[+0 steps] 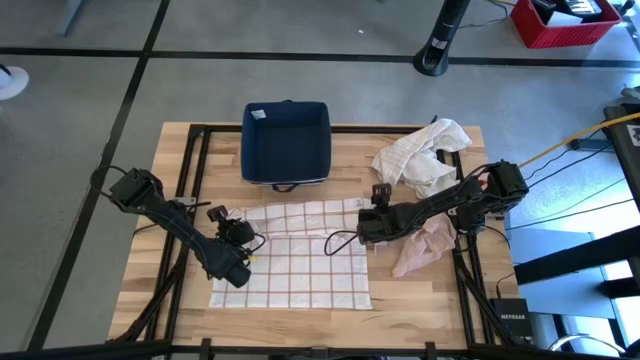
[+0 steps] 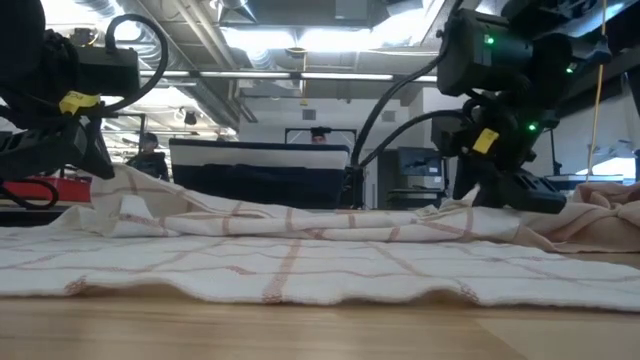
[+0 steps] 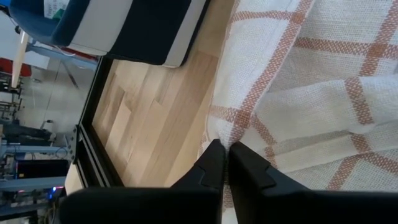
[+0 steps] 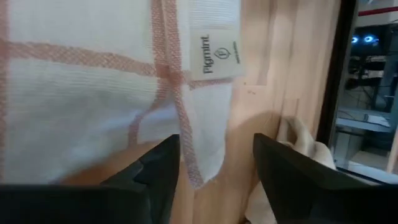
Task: Fold towel
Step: Fold the left white patterned towel
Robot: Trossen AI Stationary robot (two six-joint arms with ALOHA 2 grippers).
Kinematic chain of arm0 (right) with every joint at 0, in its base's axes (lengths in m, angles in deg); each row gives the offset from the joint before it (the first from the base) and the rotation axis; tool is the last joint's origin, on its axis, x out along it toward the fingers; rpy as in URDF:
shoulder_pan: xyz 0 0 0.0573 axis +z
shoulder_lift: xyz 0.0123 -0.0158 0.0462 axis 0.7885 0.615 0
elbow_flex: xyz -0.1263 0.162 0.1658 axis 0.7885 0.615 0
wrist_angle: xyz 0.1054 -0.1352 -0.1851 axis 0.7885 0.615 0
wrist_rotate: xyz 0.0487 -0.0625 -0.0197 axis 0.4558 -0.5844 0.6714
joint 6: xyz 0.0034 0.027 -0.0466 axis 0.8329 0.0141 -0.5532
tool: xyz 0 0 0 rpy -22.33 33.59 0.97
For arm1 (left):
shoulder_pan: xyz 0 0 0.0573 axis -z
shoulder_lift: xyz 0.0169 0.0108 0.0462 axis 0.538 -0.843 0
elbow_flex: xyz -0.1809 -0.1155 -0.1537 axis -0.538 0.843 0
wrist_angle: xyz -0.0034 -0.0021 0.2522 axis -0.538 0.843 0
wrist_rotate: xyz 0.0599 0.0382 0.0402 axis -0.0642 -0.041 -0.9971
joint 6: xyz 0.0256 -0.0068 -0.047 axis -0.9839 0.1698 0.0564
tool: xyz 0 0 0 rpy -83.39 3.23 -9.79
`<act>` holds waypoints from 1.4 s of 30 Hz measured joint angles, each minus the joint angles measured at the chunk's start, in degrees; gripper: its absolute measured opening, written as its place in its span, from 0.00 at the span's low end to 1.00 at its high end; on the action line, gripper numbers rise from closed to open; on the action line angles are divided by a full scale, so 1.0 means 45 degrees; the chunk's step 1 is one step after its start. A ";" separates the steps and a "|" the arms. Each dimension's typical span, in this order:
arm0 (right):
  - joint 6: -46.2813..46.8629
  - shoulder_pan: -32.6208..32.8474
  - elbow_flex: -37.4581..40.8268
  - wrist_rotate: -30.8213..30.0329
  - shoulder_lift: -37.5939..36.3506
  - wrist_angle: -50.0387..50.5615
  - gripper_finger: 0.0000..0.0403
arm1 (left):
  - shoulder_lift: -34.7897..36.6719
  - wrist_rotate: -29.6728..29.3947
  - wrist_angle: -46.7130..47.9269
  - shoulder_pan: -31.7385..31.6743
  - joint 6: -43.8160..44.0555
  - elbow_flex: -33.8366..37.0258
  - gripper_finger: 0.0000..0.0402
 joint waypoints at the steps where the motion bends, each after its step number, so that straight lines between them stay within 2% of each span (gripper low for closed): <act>1: 0.0009 0.0000 0.0013 -0.0095 0.0004 -0.0127 0.42 | 0.0000 0.0000 0.0000 0.0000 0.0000 0.0000 0.02; 6: -0.0044 0.0000 0.0014 -0.0103 0.0003 -0.0426 0.10 | 0.0000 -0.0056 0.0000 0.0000 0.0025 0.0000 0.01; 8: -0.0078 0.0000 0.0004 -0.0008 -0.0002 -0.0390 0.03 | 0.0000 -0.0072 0.0003 0.0000 0.0058 0.0000 0.01; 11: 0.0403 0.0157 -0.0485 0.0036 -0.0245 0.0343 0.05 | 0.0000 0.0517 0.0903 0.0000 0.0001 -0.0461 0.01; 16: 0.0988 0.0675 -0.1985 -0.0183 -0.1512 0.2156 0.02 | 0.0026 0.0848 0.4591 0.0237 0.0890 -0.3007 0.01; 19: 0.1390 0.0781 -0.2916 -0.0207 -0.2519 0.2592 0.04 | 0.0852 0.0964 0.4122 0.0175 -0.1576 -0.4024 0.01; 22: 0.1605 0.0763 -0.3654 -0.0230 -0.3392 0.2666 0.03 | 0.1661 0.0911 0.4495 -0.0233 -0.1830 -0.5000 0.01; 26: 0.1583 0.0758 -0.4444 -0.0798 -0.4398 0.2704 0.02 | 0.3123 -0.0113 0.4483 -0.0729 -0.2959 -0.5833 0.01; 31: 0.1314 0.0758 -0.5018 -0.1192 -0.5341 0.2676 0.03 | 0.5013 -0.0330 0.4496 -0.1252 -0.4020 -0.6620 0.02; 38: 0.1221 0.0753 -0.5105 -0.1456 -0.5702 0.2511 0.02 | 0.7431 -0.0500 0.4507 -0.1835 -0.5096 -0.7268 0.01; 42: 0.0043 0.0579 -0.5100 -0.1792 -0.5654 0.1096 0.02 | 0.8072 -0.1057 0.4427 -0.2296 -0.6317 -0.8398 0.01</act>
